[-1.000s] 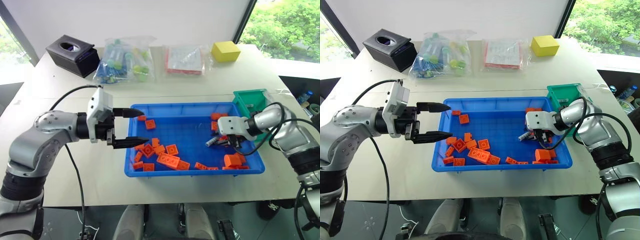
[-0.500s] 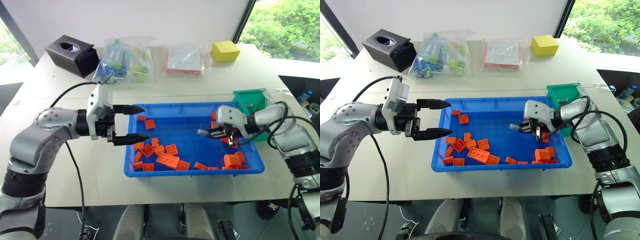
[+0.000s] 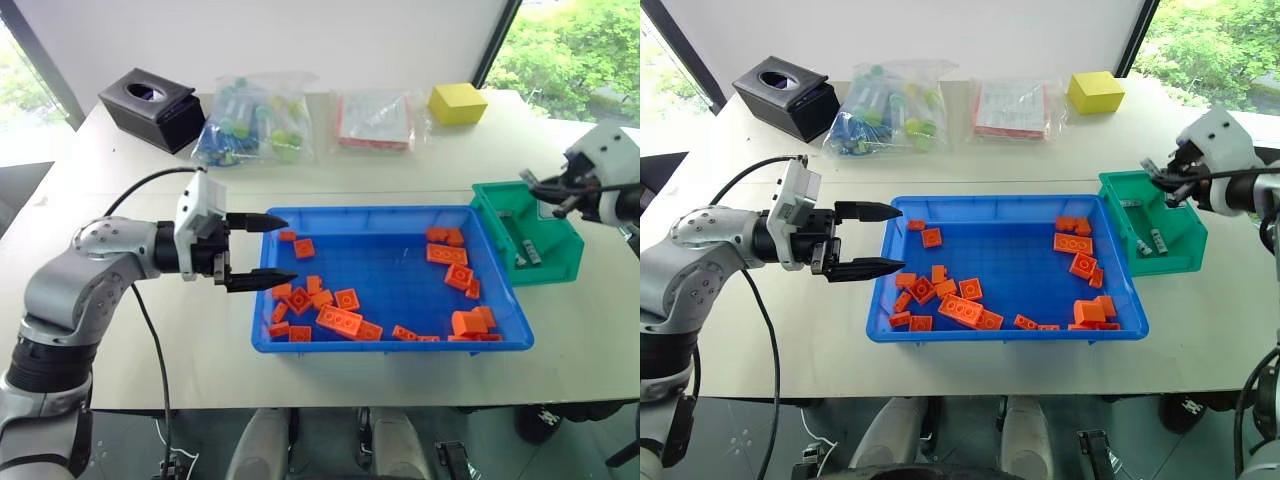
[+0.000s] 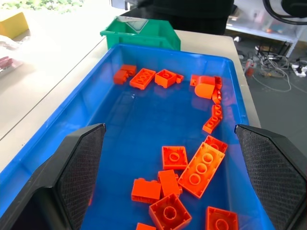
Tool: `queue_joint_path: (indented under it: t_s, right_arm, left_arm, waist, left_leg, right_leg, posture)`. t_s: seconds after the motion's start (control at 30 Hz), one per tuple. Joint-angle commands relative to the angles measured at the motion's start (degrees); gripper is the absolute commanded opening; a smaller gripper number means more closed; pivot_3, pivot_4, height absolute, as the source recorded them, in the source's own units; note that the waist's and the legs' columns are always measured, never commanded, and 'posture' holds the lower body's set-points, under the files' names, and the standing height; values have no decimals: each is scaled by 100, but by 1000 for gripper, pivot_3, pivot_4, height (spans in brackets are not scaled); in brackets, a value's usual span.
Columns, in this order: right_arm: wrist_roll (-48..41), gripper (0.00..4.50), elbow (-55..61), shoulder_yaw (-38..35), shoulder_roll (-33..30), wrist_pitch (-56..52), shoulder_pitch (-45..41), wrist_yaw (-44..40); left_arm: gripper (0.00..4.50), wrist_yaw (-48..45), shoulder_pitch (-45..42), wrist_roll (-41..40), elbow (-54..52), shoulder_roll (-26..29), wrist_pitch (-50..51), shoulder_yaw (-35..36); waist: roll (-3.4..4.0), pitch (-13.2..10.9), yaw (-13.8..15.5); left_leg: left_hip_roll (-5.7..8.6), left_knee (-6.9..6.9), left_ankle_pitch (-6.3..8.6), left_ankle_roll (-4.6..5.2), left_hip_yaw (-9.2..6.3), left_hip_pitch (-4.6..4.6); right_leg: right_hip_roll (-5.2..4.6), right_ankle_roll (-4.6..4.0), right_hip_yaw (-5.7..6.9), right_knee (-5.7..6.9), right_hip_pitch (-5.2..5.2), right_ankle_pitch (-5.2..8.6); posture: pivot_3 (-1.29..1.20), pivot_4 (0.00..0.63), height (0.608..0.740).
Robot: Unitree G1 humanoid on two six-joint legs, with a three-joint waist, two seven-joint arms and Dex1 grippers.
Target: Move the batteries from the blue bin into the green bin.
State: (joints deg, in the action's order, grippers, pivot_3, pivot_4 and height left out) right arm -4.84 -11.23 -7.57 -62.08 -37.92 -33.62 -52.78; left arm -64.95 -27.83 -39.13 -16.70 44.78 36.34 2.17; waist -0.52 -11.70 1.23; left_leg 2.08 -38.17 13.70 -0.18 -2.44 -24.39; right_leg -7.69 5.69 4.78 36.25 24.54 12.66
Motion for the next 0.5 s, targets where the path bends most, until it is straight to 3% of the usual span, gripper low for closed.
queue_joint_path:
  t_s: [0.03, 0.2, 0.37, 0.5]
  right_arm:
    - [-34, 533, 223, -263, -91, 265, 122, 137]
    - [-39, 2960, 366, -302, -128, 599, 489, 158]
    - [-1233, 2960, 1186, -1328, -136, 162, 1058, -669]
    - [-1871, 2960, 1901, -2532, -259, -421, 2331, -1451]
  left_arm:
    - [4500, -71, -146, 20, -10, -22, -139, 9]
    - [4500, -90, -228, 24, 79, -42, -147, -19]
    - [4500, -97, -128, -29, 181, 58, -54, 122]
    - [4500, -126, 67, -102, 277, 274, 13, 405]
  waist:
    - [1, 0, -58]
    - [1, 0, -80]
    - [1, 0, -54]
    - [0, 0, -24]
  left_leg:
    - [-2, 0, 0, 0, 0, 0]
    - [-4, 0, 0, 1, 3, 1]
    - [-5, 0, 0, 1, 3, 0]
    - [-7, 1, 2, 4, -9, -1]
  right_leg:
    - [-1, 1, -2, 1, 0, 0]
    - [0, 2, -6, 1, 1, -1]
    - [0, 3, -7, 1, 2, -1]
    - [2, 6, -4, 0, -3, 1]
  posture:
    - [0, 150, 692]
    - [0, 150, 692]
    - [0, 150, 692]
    - [0, 150, 692]
